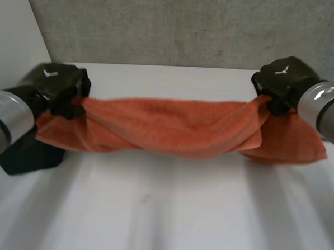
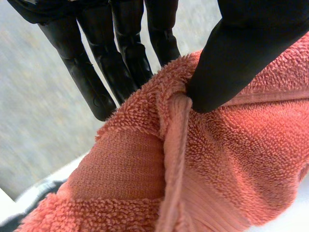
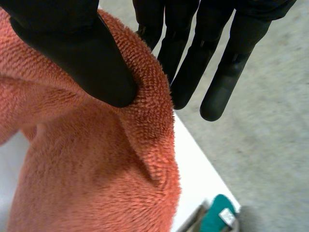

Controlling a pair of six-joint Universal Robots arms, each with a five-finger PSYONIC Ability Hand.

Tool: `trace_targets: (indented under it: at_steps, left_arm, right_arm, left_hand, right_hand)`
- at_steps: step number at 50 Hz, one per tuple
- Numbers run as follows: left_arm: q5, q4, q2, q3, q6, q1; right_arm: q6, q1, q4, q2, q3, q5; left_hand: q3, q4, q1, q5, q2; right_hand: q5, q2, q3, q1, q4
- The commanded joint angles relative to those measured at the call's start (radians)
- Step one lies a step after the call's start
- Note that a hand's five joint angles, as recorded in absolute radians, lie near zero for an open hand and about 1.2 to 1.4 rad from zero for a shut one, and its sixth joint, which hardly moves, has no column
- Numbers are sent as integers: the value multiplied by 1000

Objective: Fold the laundry.

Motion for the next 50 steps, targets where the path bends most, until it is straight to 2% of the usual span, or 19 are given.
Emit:
trace_targets:
  at_steps: [1,2,4,5,6,7,8,9,11,12,14,20,24,28,33,37,44,50]
  left_arm:
    - [-87,-43,-320,110,50,-47]
    - [-136,-43,-386,150,72,-58]
    - [-173,-44,-437,185,86,-72]
    - [-209,-44,-471,216,96,-85]
    - [-220,-43,-477,227,99,-92]
    - [-231,-43,-479,236,103,-96]
    - [-242,-44,-477,243,104,-102]
    - [-259,-44,-462,247,104,-110]
    - [-271,-44,-439,236,101,-115]
    - [-276,-44,-421,227,100,-116]
    - [-291,-40,-355,182,101,-128]
    - [-316,20,-185,1,113,-124]
    - [-317,77,-99,-124,135,-92]
    - [-262,123,-57,-216,158,-38]
    - [-175,141,-95,-224,155,20]
    - [-133,140,-167,-183,155,45]
    - [-124,101,-317,-73,142,45]
    - [-142,40,-382,-25,142,31]
  right_arm:
    - [-34,24,35,266,-120,37]
    - [-35,26,34,296,-135,44]
    - [-35,35,17,375,-181,83]
    - [-29,41,-4,397,-195,102]
    - [-21,47,-53,432,-213,132]
    - [-14,52,-88,445,-218,152]
    - [-8,55,-116,449,-214,167]
    - [0,61,-167,446,-192,196]
    - [9,66,-219,434,-159,216]
    - [14,67,-239,422,-137,222]
    - [26,66,-294,364,-68,222]
    - [42,55,-310,164,114,176]
    - [45,29,-268,32,225,118]
    - [11,7,-160,-35,312,45]
    - [-21,-11,-64,-31,369,14]
    - [-9,-16,-118,-2,400,1]
    - [58,-16,-297,84,418,-3]
    - [77,-6,-345,162,394,-3]
  left_hand:
    - [148,138,239,190,142]
    - [83,74,175,125,78]
    - [4,-5,95,46,-2]
    - [-209,-218,-117,-167,-214]
    - [-330,-339,-239,-288,-336]
    - [-479,-489,-388,-437,-485]
    - [-626,-636,-535,-584,-632]
    - [-764,-774,-673,-722,-770]
    - [-836,-845,-744,-794,-842]
    - [-865,-874,-774,-823,-871]
    - [-921,-931,-830,-879,-927]
    - [-875,-884,-783,-833,-880]
    - [-769,-778,-677,-727,-775]
    - [-678,-687,-586,-636,-684]
    - [-607,-617,-516,-565,-613]
    - [-604,-614,-513,-562,-610]
    - [-499,-508,-407,-457,-505]
    - [-346,-355,-255,-304,-352]
  right_hand:
    - [218,233,210,323,199]
    - [218,233,210,323,199]
    - [218,233,210,323,199]
    - [218,233,210,323,199]
    - [218,233,210,323,199]
    - [110,125,102,215,91]
    - [-74,-59,-82,30,-93]
    - [-538,-523,-546,-433,-557]
    - [-914,-899,-922,-809,-933]
    - [-1004,-989,-1012,-899,-1022]
    - [-1004,-989,-1012,-899,-1022]
    - [-972,-957,-980,-867,-990]
    - [-766,-751,-774,-662,-785]
    - [-593,-578,-601,-489,-612]
    - [-511,-496,-519,-406,-529]
    - [-516,-501,-524,-412,-535]
    - [-534,-519,-542,-429,-553]
    - [-514,-499,-522,-409,-532]
